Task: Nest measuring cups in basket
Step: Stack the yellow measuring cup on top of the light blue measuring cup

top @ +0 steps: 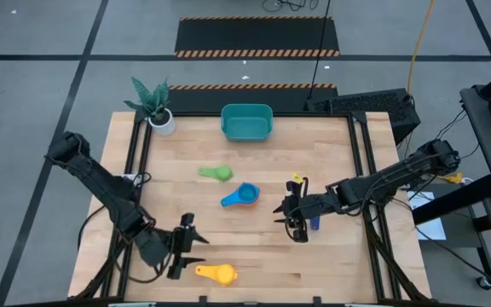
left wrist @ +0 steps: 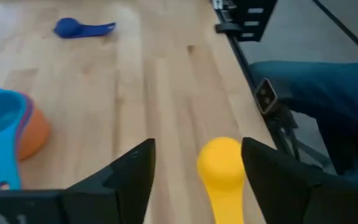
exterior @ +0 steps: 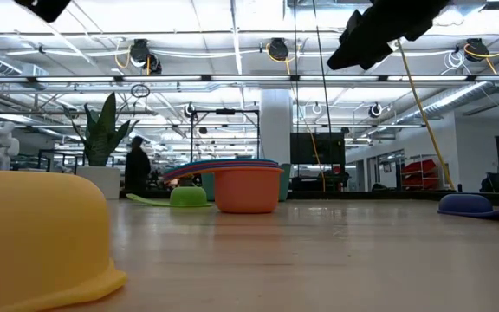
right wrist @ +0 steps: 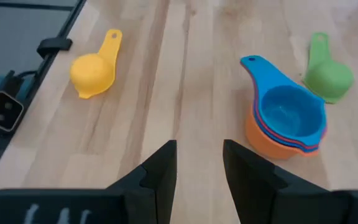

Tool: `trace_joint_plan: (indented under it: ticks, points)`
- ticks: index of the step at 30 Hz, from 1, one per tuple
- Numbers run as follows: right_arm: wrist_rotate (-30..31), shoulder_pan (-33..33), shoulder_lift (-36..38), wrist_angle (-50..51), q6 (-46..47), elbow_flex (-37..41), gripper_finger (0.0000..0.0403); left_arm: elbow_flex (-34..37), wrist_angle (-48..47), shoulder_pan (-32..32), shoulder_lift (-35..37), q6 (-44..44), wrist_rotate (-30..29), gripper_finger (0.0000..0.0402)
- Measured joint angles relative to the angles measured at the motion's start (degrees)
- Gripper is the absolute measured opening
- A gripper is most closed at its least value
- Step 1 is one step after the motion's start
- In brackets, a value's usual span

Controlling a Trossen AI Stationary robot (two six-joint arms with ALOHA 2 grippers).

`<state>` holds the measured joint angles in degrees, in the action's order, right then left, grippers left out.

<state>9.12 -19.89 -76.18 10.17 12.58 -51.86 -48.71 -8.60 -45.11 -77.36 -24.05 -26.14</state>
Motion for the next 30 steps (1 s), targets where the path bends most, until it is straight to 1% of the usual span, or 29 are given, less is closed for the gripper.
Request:
trace_joint_plan:
  ticks: [2, 5, 9, 15, 18, 22, 25, 27, 30]
  points:
    - [0.1, -0.6, -1.2, -1.4, 0.5, 0.0, 0.0125, 0.0, 1.2, -1.1, -1.8, 0.1, 0.0, 0.0222]
    - [0.1, -2.0, -3.0, -4.6, 1.2, 0.0, 0.0125, -0.3, 1.7, -2.5, -4.8, 0.2, 1.0, 0.0213]
    - [0.1, -3.3, -5.4, -9.4, 4.5, 0.0, 0.0125, -2.0, 1.9, -4.8, -8.5, 1.2, 2.0, 0.0212]
    - [0.1, -5.1, -9.0, -18.1, 8.7, 0.0, 0.0125, -5.9, 1.8, -8.3, -13.5, 5.1, 2.1, 0.0212]
    - [0.2, -6.0, -10.7, -22.6, 11.3, 0.0, 0.0125, -7.9, -0.8, -9.4, -16.2, 5.5, 2.1, 0.0212]
    - [3.7, -7.9, -11.9, -26.3, 14.6, 0.0, 0.0125, -11.0, -5.1, -10.7, -19.6, 5.0, 2.0, 0.0212]
    - [8.5, -9.6, -11.8, -26.9, 17.6, 0.0, 0.0125, -13.1, -8.0, -12.1, -22.0, 6.0, 2.1, 0.0212]
    - [11.5, -11.0, -11.9, -27.4, 19.0, 0.0, 0.0125, -14.3, -9.3, -12.9, -22.8, 7.5, 2.1, 0.0211]
    - [14.2, -12.7, -11.8, -30.8, 19.1, 0.0, 0.0125, -15.1, -9.3, -13.7, -23.7, 10.4, 1.8, 0.0211]
